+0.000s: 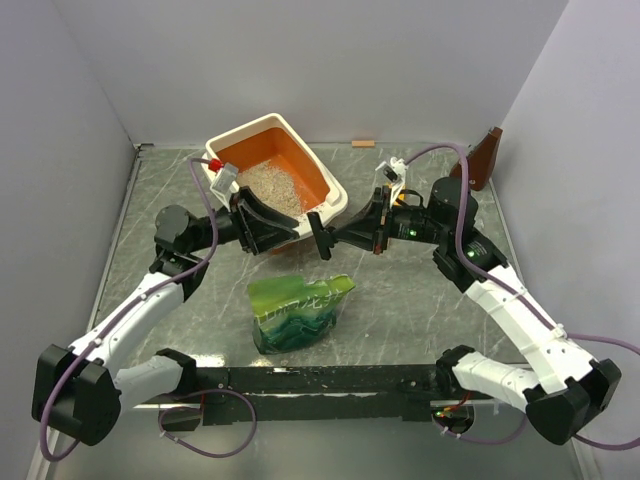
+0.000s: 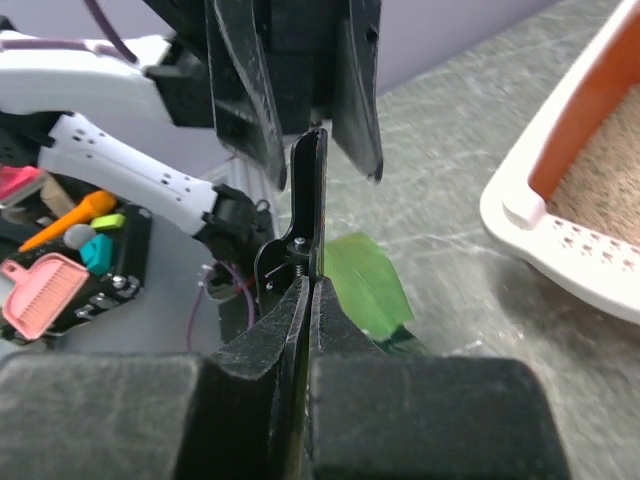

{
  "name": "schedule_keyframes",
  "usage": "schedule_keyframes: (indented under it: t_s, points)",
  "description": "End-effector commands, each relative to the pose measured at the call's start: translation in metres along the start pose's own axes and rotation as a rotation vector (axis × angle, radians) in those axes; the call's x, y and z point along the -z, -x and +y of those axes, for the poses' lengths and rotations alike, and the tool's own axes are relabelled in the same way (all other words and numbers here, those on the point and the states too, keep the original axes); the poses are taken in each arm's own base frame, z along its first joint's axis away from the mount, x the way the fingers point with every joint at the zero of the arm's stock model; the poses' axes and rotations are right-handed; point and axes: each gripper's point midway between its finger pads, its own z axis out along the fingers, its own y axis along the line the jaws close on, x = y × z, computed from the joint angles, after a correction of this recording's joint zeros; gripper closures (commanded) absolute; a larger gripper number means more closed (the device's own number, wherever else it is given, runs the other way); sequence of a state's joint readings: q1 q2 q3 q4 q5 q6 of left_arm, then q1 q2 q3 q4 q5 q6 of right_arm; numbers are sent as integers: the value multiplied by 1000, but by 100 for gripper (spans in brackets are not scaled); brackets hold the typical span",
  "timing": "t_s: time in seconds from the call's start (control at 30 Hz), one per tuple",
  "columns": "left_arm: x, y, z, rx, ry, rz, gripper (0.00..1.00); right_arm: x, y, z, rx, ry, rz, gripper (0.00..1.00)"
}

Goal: Fill the litter box with clean litter

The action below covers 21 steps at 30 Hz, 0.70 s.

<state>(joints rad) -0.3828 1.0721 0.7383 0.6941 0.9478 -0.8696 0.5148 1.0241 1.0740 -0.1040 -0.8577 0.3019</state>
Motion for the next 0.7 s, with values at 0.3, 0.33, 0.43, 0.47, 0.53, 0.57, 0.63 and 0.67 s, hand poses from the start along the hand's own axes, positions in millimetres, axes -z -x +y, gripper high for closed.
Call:
schedule_keyframes:
  t_s: [0.3,0.33,0.43,0.47,0.53,0.57,0.63,0.67]
  points:
    - [6,12,-38,-119,-141,-21,47,-21,20,18,-13,188,-61,100]
    - [5,14,-37,-122,-137,-24,47,-24,17,18,-21,189,-53,100]
    - [6,16,-38,-134,-135,-32,48,-31,14,19,-34,196,-36,100]
    - [6,17,-39,-140,-133,-37,48,-33,13,19,-36,201,-32,100]
    - [6,17,-38,-144,-127,-36,50,-36,11,18,-45,207,-28,100]
    - [6,17,-39,-151,-126,-35,51,-37,10,19,-47,211,-26,100]
    - [7,18,-40,-160,-124,-37,57,-39,10,19,-51,214,-24,100]
    - [7,18,-40,-163,-126,-36,67,-39,10,19,-53,214,-24,100]
